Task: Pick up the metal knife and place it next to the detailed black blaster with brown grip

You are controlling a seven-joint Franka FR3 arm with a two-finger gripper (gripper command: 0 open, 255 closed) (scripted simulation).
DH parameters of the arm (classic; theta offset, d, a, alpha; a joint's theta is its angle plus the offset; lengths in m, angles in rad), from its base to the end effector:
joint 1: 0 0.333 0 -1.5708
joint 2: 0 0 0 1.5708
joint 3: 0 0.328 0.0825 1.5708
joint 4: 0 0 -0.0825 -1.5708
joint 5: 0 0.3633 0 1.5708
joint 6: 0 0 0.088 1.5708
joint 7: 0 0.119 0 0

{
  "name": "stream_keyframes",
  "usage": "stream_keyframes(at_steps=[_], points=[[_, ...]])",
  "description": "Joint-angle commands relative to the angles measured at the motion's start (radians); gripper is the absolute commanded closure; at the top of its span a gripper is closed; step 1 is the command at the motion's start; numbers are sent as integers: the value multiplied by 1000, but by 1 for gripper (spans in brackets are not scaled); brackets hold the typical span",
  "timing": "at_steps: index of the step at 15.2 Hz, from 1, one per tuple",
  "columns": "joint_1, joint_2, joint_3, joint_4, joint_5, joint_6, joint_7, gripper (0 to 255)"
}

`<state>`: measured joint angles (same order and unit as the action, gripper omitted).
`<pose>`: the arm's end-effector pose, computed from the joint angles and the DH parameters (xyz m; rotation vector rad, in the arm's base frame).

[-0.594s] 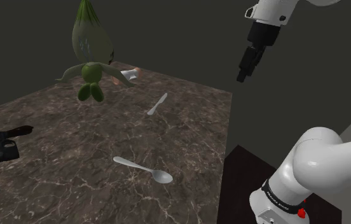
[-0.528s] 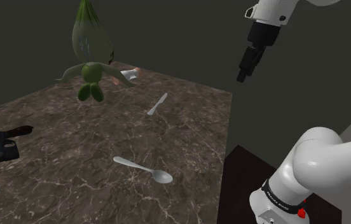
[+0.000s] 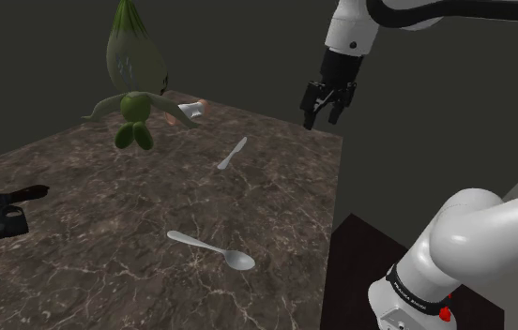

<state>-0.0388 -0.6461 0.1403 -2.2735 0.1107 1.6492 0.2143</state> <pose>0.3242 0.0578 0.5865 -3.1047 0.2299 -0.0209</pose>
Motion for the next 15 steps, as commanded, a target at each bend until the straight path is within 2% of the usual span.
stream_keyframes(at_steps=[1, 8, 15], points=[[-19, 62, 37, 8, 13, 57, 92, 0], [-85, 308, 141, 102, 5, 213, 395, 0], [-132, 578, 193, 257, -72, 319, 702, 0]])
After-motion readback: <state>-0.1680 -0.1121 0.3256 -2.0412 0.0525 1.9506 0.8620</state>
